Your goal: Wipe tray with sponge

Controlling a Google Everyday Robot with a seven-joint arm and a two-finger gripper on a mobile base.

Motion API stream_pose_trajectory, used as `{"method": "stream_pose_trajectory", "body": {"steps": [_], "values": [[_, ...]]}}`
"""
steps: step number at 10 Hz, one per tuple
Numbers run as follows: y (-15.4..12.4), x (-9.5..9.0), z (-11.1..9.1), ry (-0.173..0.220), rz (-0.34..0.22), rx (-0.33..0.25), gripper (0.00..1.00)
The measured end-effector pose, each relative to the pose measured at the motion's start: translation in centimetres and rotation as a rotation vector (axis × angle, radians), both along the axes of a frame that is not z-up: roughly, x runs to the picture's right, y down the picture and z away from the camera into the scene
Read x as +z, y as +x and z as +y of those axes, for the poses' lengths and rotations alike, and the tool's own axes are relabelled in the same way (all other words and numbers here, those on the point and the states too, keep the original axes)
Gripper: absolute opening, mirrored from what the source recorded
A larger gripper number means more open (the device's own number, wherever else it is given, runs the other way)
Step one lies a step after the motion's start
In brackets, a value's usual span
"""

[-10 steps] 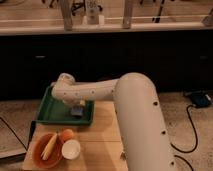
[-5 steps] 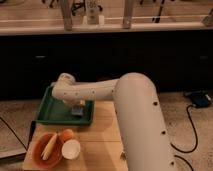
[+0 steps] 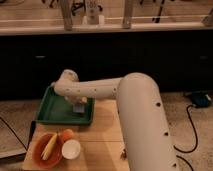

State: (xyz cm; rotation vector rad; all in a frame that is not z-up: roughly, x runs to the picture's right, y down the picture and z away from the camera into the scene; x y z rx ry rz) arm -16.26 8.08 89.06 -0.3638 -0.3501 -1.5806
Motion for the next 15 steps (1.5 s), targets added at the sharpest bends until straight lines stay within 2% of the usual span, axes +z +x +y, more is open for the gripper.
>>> {"method": "stream_pose_trajectory", "body": {"steps": [3, 4, 6, 8, 10, 13, 15], "values": [[0.4, 1.5, -1.9, -0.024, 0.011, -0.006, 0.04], [0.0, 2.3, -2.5, -0.033, 0.002, -0.016, 0.04], [-2.2, 2.7, -2.6, -0.056, -0.042, -0.046, 0.04], [-5.0, 2.0, -1.6, -0.08, -0.108, -0.102, 0.04], [-6.5, 0.4, 0.6, -0.112, -0.167, -0.15, 0.04], [-5.3, -2.9, 3.8, -0.154, -0.2, -0.187, 0.04], [-3.5, -3.4, 4.3, -0.159, -0.18, -0.176, 0.04]]}}
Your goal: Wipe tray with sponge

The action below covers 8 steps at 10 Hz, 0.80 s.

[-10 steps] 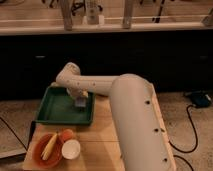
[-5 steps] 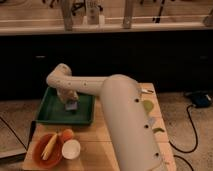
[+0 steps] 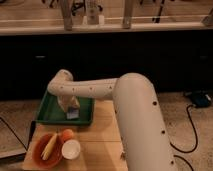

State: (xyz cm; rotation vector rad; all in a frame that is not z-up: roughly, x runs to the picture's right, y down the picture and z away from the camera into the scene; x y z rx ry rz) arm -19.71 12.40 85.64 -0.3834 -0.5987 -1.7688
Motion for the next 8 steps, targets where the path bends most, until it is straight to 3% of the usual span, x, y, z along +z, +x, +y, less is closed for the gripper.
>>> {"method": "stream_pose_trajectory", "body": {"steps": [3, 5, 8], "values": [[3.5, 0.9, -1.7, 0.021, 0.062, 0.05, 0.04], [4.7, 3.0, -4.1, 0.044, 0.102, 0.069, 0.04], [3.5, 6.0, -6.7, 0.064, 0.112, 0.067, 0.04]]}}
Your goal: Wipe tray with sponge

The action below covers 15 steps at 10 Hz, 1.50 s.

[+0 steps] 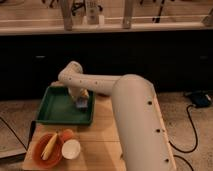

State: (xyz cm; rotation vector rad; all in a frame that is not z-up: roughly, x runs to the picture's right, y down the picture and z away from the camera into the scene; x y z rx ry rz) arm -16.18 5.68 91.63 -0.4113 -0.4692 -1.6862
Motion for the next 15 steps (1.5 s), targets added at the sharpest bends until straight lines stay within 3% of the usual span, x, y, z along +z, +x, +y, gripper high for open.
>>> {"method": "stream_pose_trajectory", "body": {"steps": [3, 5, 7, 9, 11, 13, 15], "values": [[-4.2, 0.4, 0.3, -0.011, -0.056, -0.057, 0.04], [-6.4, -0.8, 2.4, -0.038, -0.098, -0.099, 0.04], [-6.8, -2.6, 5.3, -0.064, -0.124, -0.13, 0.04], [-5.4, -3.1, 6.1, -0.072, -0.109, -0.124, 0.04], [-1.6, -3.4, 6.2, -0.068, -0.06, -0.089, 0.04], [2.0, -2.9, 5.5, -0.054, 0.003, -0.036, 0.04], [3.1, -2.0, 4.5, -0.043, 0.02, -0.019, 0.04]]}}
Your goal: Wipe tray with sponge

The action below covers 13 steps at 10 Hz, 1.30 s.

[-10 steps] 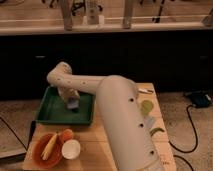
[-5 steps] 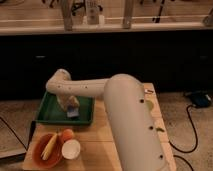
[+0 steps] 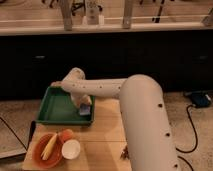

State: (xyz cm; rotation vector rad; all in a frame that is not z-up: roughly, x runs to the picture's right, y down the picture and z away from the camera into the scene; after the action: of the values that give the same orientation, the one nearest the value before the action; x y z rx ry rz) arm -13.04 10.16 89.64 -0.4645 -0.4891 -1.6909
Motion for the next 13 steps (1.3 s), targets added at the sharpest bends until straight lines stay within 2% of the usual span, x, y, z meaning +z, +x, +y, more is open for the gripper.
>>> {"method": "stream_pose_trajectory", "body": {"steps": [2, 4, 6, 7, 9, 11, 13], "values": [[0.0, 1.4, -1.2, 0.012, 0.014, -0.002, 0.04], [-1.9, 2.0, -1.6, 0.013, -0.005, -0.015, 0.04], [-6.2, 2.0, -1.3, 0.002, -0.059, -0.047, 0.04], [-8.1, 1.8, -0.8, -0.005, -0.089, -0.07, 0.04], [-10.4, 0.2, 1.6, -0.034, -0.134, -0.113, 0.04], [-10.6, -1.5, 3.3, -0.044, -0.142, -0.12, 0.04], [-8.6, -2.3, 3.3, -0.034, -0.119, -0.107, 0.04]]}}
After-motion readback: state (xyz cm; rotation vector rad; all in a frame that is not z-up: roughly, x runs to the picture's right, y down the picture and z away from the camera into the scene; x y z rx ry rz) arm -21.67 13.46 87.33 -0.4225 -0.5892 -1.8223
